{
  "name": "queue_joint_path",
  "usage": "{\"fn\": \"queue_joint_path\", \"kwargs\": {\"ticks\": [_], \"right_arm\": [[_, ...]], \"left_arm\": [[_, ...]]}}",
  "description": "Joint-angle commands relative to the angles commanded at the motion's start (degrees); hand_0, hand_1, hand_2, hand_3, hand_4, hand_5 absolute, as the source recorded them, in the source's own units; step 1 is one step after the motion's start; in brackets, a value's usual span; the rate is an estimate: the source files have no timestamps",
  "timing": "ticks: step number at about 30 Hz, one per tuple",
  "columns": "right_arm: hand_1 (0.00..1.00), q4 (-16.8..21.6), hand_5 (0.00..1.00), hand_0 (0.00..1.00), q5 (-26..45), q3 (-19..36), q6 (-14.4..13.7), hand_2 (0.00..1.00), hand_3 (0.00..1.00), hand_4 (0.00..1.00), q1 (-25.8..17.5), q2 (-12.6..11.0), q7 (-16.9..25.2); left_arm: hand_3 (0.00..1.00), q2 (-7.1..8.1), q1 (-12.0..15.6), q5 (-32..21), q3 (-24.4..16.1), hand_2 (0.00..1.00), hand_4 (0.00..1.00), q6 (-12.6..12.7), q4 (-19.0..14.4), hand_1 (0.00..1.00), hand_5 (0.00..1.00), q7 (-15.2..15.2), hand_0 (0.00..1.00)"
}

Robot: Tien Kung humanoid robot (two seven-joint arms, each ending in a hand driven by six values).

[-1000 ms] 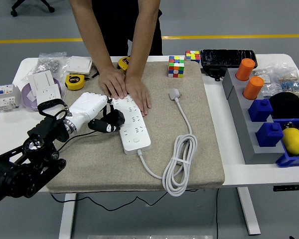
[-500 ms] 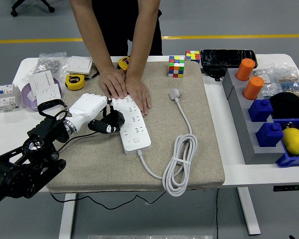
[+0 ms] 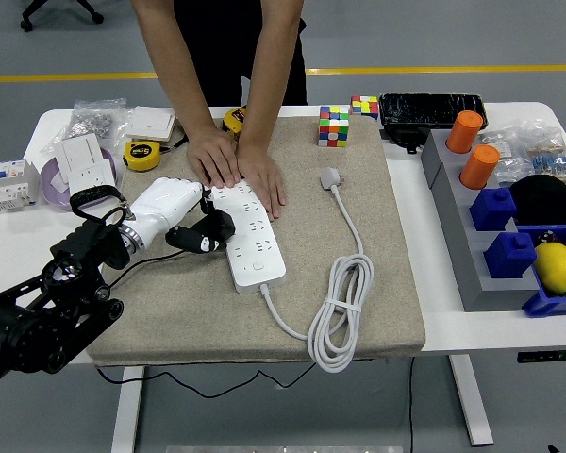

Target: Pick up the plug,place it near the board,insert it into the board,press the button

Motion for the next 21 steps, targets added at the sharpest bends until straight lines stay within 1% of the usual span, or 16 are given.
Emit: {"fn": "queue_joint_path", "kwargs": {"ticks": [2, 3, 9, 10, 15, 16, 18, 20, 21], "right_arm": [[0.935, 0.0, 0.998, 0.998, 0.0, 0.0, 0.0, 0.856, 0.851, 0.998, 0.0, 0.0, 0.0], [0.936, 0.0, 0.998, 0.998, 0.0, 0.0, 0.0, 0.856, 0.851, 0.998, 0.0, 0.0, 0.0], [0.936, 0.0, 0.998, 0.998, -0.2, 0.1, 0.0, 0.856, 0.851, 0.998, -0.1, 0.0, -0.1], [0.935, 0.0, 0.998, 0.998, -0.2, 0.0, 0.0, 0.856, 0.851, 0.998, -0.1, 0.0, -0.1], [0.935, 0.0, 0.998, 0.998, -0.2, -0.1, 0.0, 0.856, 0.851, 0.998, 0.0, 0.0, -0.1], [0.935, 0.0, 0.998, 0.998, -0.2, -0.1, 0.0, 0.856, 0.851, 0.998, 0.0, 0.0, -0.1], [0.935, 0.0, 0.998, 0.998, -0.3, 0.0, 0.0, 0.856, 0.851, 0.998, 0.0, 0.0, -0.1], [0.935, 0.0, 0.998, 0.998, -0.2, -0.1, 0.0, 0.856, 0.851, 0.998, 0.1, 0.0, -0.1], [0.935, 0.0, 0.998, 0.998, -0.1, -0.2, 0.0, 0.856, 0.851, 0.998, 0.1, 0.0, -0.1]], "left_arm": [[0.614, 0.01, 0.0, -0.3, -0.1, 0.76, 0.959, -0.4, 0.0, 0.809, 0.36, -0.1, 0.709], [0.783, 0.01, 0.0, -0.4, -0.2, 0.837, 0.998, -0.5, 0.0, 0.894, 0.587, -0.1, 0.772], [0.783, 0.02, 0.2, -2.5, -0.6, 0.837, 0.998, -1.8, 0.1, 0.894, 0.587, -1.1, 0.772], [0.836, 0.02, 0.2, -2.8, -0.7, 0.89, 0.998, -2.0, 0.1, 0.943, 0.836, -1.3, 0.825], [0.836, 0.08, 0.5, -5.0, -1.4, 0.89, 0.998, -3.0, -0.2, 0.943, 0.836, -2.3, 0.825], [0.871, 0.1, 0.6, -5.4, -1.5, 0.912, 0.998, -3.2, -0.3, 0.98, 0.998, -2.4, 0.871], [0.871, 0.14, 1.1, -6.3, -2.2, 0.912, 0.998, -3.6, -0.8, 0.98, 0.998, -2.8, 0.871], [0.871, 0.04, 2.4, -8.0, -4.3, 0.912, 0.998, -3.8, -2.1, 0.98, 0.998, -3.2, 0.871], [0.871, -0.38, 4.3, -10.2, -6.6, 0.912, 0.998, -3.3, -3.6, 0.98, 0.998, -3.6, 0.871]]}}
